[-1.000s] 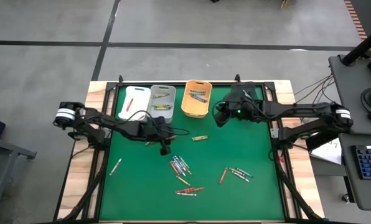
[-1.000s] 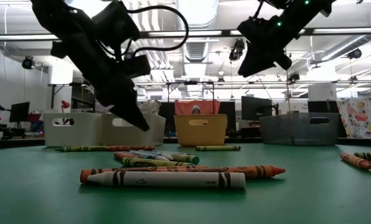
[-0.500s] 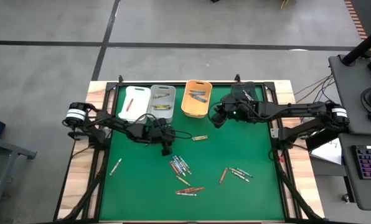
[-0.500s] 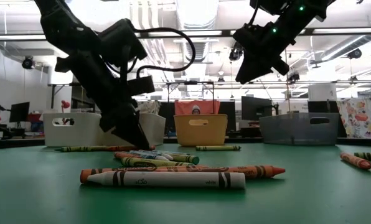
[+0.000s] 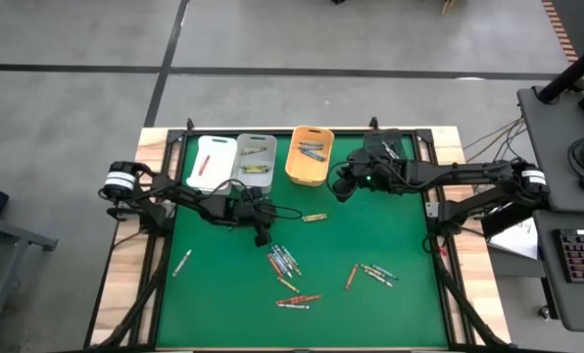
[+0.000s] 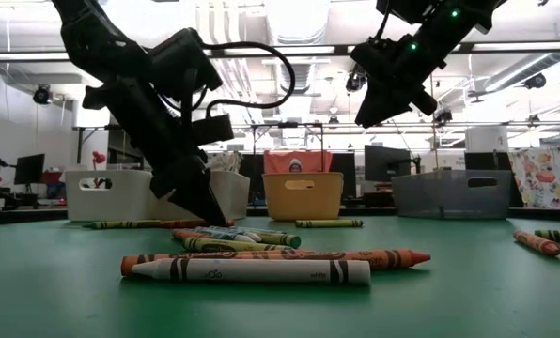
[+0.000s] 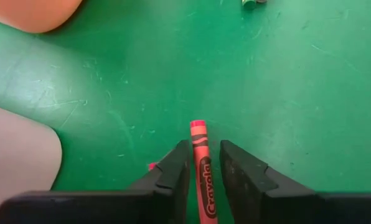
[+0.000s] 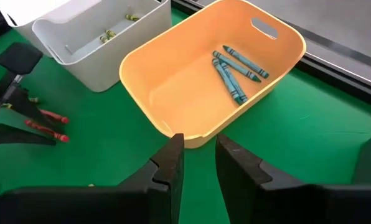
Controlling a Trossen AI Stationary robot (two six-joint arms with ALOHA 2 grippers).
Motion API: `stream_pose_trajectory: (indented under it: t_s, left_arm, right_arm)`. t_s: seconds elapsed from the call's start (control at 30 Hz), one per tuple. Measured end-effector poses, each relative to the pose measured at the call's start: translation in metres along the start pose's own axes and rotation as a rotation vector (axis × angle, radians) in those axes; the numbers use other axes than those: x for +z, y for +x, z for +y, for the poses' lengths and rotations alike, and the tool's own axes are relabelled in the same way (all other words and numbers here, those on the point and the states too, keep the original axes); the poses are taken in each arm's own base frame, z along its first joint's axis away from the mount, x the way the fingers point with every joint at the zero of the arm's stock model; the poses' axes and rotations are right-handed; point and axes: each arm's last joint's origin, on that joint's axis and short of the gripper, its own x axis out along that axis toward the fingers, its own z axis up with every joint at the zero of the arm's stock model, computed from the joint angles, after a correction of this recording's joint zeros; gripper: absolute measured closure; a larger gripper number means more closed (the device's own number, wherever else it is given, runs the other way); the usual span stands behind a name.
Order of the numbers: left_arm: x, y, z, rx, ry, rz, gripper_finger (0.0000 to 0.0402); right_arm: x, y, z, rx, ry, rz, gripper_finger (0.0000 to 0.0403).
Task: Sort crayons
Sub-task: Put the orange crayon into the white bin
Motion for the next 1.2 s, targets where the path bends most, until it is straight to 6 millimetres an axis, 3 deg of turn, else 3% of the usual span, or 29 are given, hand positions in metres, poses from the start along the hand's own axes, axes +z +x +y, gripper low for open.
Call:
stream_pose_trajectory:
  t_s: [0.37, 0.63, 0.93, 1.07, 1.2]
  left_arm:
    - [0.000, 0.000, 0.000, 0.006, -0.019, -0.002, 0.0396]
    - [0.006, -0.009, 0.000, -0.053, -0.075, -0.028, 0.0400]
    - [0.037, -0.063, 0.015, -0.063, -0.104, -0.063, 0.0401]
    - [0.046, -0.094, 0.036, 0.050, -0.094, -0.076, 0.0401]
    - [0.045, -0.117, 0.071, 0.204, -0.149, -0.084, 0.0401]
  right_arm:
    - [0.000, 0.000, 0.000, 0.001, -0.003, 0.001, 0.0330]
    - [-0.001, -0.001, 0.002, 0.008, -0.008, 0.004, 0.0324]
    - [-0.001, -0.001, 0.002, 0.008, -0.008, 0.003, 0.0333]
    - [-0.001, -0.001, 0.002, 0.010, -0.007, 0.000, 0.0329]
    - [-0.001, -0.001, 0.002, 0.011, -0.006, -0.003, 0.0326]
